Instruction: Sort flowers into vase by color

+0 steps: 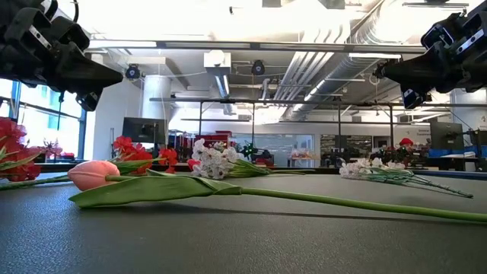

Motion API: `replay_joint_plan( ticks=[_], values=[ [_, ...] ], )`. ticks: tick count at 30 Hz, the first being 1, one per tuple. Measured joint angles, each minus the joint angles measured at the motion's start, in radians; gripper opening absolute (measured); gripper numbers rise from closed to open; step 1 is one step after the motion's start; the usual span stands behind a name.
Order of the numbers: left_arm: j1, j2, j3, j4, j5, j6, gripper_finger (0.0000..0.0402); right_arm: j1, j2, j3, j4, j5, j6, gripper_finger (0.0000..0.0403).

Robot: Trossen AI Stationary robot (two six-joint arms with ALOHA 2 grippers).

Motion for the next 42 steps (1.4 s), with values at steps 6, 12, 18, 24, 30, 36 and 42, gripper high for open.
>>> replay_joint_plan(
  ticks=[6,12,18,24,30,36,42],
  values=[
    [0.000,0.000,0.000,0.000,0.000,0.000,0.0001,0.000,0.000,0.000,0.000,0.000,0.000,0.0000],
    [0.003,0.000,0.000,0.017,-0.043,0.144,0.0001,0.000,0.000,0.000,0.000,0.000,0.000,0.0000],
    [0.003,0.000,0.000,0.033,-0.074,0.305,0.0001,0.000,0.000,0.000,0.000,0.000,0.000,0.0000],
    [0.003,0.000,0.000,0.055,-0.074,0.251,0.0001,0.000,0.000,0.000,0.000,0.000,0.000,0.0000],
    [0.003,0.000,0.000,0.162,-0.105,0.076,0.0001,-0.002,0.000,0.000,0.014,0.039,-0.023,0.0000],
    [0.003,0.000,0.000,0.256,-0.255,-0.257,0.0001,-0.002,0.000,0.000,0.074,0.078,0.175,0.0000],
    [0.003,0.000,0.000,0.257,-0.369,-0.416,0.0001,-0.002,0.000,0.000,0.093,0.426,0.577,0.0000]
  ],
)
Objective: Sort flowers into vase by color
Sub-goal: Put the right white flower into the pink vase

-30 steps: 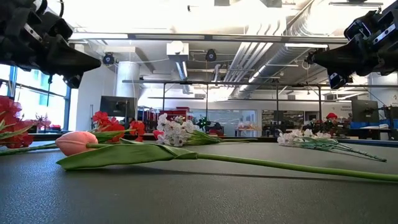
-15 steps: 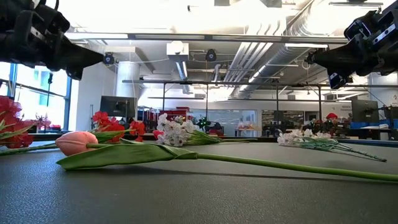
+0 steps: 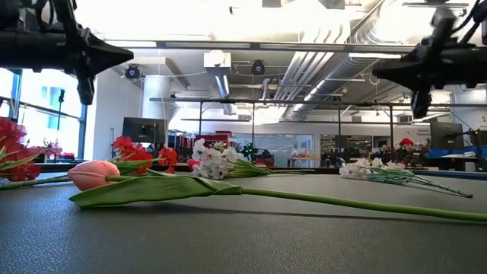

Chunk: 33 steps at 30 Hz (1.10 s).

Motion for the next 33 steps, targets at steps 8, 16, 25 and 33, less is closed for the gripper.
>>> replay_joint_plan(
  ticks=[8,16,25,33],
  values=[
    [0.000,0.000,0.000,0.008,-0.118,-0.169,0.0001,0.000,0.001,0.000,0.002,0.337,0.162,0.0000],
    [0.000,0.000,0.000,0.007,-0.142,-0.143,0.0001,0.000,0.000,0.004,0.083,0.475,0.153,0.0000],
    [0.000,0.013,0.007,-0.007,-0.062,-0.111,0.0005,0.000,0.008,0.007,0.109,0.405,0.130,0.0000],
    [0.000,0.104,0.145,-0.135,0.034,-0.050,0.0052,0.000,0.148,0.009,0.329,0.315,0.053,0.0040]
  ],
)
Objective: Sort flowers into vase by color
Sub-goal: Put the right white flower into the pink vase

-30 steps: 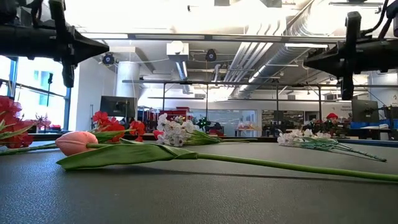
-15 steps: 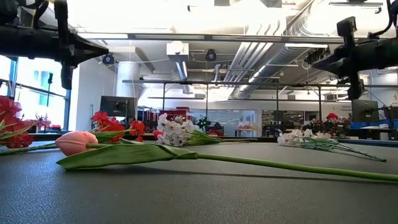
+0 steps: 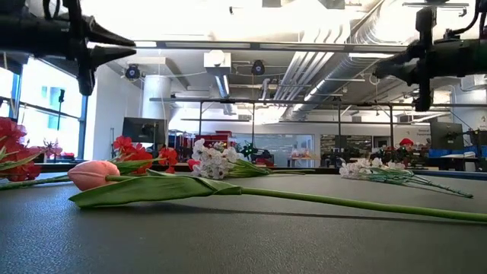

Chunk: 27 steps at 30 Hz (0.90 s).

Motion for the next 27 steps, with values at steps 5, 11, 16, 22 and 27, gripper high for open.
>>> replay_joint_plan(
  ticks=[5,11,16,22,27],
  values=[
    [0.015,0.094,0.103,-0.109,0.012,0.069,0.0071,0.000,0.150,0.065,-0.029,0.015,0.031,0.0107],
    [0.090,0.221,0.182,-0.159,0.116,0.070,0.0072,-0.024,0.393,0.269,-0.291,0.020,0.163,0.0175],
    [0.163,0.321,0.211,-0.162,0.205,0.036,0.0070,-0.098,0.594,0.508,-0.811,-0.153,0.485,0.0189],
    [0.221,0.407,0.217,-0.160,0.311,0.015,0.0069,-0.162,0.832,0.708,-1.350,-0.366,0.557,0.0179],
    [0.252,0.457,0.217,-0.160,0.302,0.014,0.0069,-0.213,0.985,0.720,-1.352,-0.505,0.480,0.0179]
  ],
)
